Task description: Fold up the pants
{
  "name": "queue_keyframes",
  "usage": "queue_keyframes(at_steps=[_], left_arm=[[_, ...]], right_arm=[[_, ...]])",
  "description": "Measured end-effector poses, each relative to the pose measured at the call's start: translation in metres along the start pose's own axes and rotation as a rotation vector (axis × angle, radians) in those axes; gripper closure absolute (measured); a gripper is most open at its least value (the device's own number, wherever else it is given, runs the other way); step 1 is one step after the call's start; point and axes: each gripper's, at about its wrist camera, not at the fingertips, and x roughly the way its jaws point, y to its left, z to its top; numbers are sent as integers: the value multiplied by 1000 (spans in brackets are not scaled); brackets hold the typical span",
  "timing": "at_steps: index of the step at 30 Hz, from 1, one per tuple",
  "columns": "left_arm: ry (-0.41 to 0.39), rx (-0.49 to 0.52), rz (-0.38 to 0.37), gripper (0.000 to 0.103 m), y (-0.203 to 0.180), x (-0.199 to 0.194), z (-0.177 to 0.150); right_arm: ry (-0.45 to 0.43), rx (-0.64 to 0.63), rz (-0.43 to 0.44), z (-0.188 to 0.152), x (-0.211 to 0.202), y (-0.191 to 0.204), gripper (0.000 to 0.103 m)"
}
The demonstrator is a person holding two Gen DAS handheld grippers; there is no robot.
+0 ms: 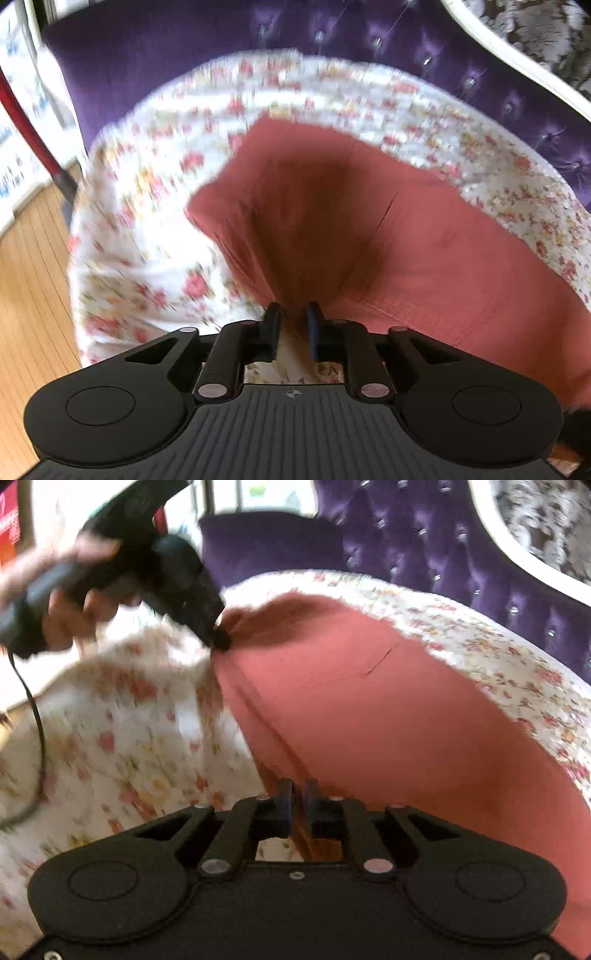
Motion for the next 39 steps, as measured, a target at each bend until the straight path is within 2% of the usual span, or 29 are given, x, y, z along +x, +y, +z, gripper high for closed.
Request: queue_keyframes(at_steps=[2, 4, 6, 8, 13, 15, 17, 23, 25, 27, 28, 32, 34, 36, 39], left_arm=[[-74, 44, 93, 82, -9, -18, -1], [-151, 88, 166, 82, -19, -32, -1], [-205, 94, 192, 82, -27, -43, 1], [-230, 119, 135, 81, -39, -47, 7], [-215, 200, -39, 81, -85, -27, 17], [-182, 222, -116, 81, -101, -9, 19], [-135, 241, -159, 81, -111, 10, 16], [-29, 273, -137, 80, -124, 58, -2], [-61, 276, -148, 80, -122, 57, -8], [-58, 268, -153, 80, -120, 57, -8], [-53, 258, -156, 80, -120, 58, -7], [-51, 243, -161, 80, -117, 58, -5], [-56, 250, -162, 80, -117, 57, -5], [-59, 250, -164, 80, -117, 56, -6], [-59, 250, -163, 80, -117, 57, -6]], right_arm=[[-52, 67, 3, 9, -16, -19, 60], [-93, 138, -9, 18, -28, -43, 60], [-120, 203, -33, 26, -31, -68, 60], [-131, 234, -83, 33, -25, -88, 60], [-104, 242, -159, 47, 4, -125, 58], [-76, 224, -158, 51, 17, -133, 58], [-56, 218, -146, 52, 25, -139, 58], [-15, 172, -90, 59, 50, -148, 58], [5, 155, -71, 61, 57, -149, 57], [14, 142, -60, 61, 63, -150, 47], [19, 134, -57, 61, 66, -150, 45], [50, 142, -32, 57, 74, -151, 44], [50, 148, -14, 53, 74, -151, 48], [44, 140, 19, 51, 70, -147, 76], [45, 103, 17, 49, 68, -139, 75]])
